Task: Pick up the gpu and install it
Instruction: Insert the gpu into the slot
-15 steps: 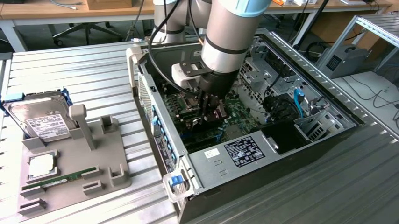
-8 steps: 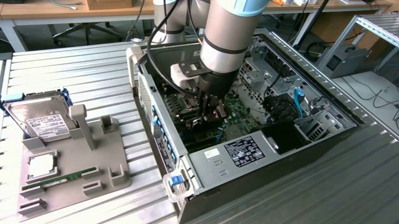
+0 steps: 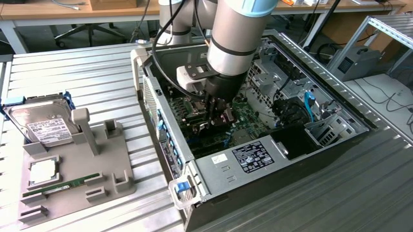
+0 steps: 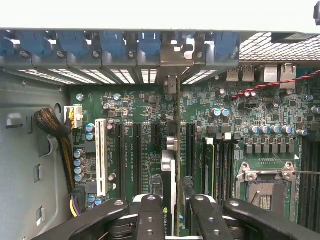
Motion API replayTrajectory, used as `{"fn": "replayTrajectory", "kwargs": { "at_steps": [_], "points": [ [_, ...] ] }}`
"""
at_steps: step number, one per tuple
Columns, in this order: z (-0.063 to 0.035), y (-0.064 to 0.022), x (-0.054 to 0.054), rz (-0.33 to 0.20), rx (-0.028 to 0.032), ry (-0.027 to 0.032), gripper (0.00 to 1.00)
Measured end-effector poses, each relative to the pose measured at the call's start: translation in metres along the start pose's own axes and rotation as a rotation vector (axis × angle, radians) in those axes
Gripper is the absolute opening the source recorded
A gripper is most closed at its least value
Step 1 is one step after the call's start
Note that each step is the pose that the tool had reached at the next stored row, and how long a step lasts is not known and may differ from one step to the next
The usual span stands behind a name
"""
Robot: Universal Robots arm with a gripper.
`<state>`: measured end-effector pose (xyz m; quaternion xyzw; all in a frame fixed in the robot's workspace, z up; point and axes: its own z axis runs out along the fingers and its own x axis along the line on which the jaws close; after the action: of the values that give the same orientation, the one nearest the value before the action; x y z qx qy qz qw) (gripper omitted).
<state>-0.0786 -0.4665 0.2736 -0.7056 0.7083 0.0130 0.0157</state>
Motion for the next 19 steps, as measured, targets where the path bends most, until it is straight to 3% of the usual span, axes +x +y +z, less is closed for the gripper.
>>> {"fn": "replayTrajectory", "kwargs": {
  "at_steps": [13, 19],
  "points": [
    [-0.0004, -0.001, -0.0001, 0.0, 0.0001, -0.0001, 0.25],
    [-0.0068, -0.001, -0.0003, 0.0, 0.0, 0.0, 0.25]
  ]
}}
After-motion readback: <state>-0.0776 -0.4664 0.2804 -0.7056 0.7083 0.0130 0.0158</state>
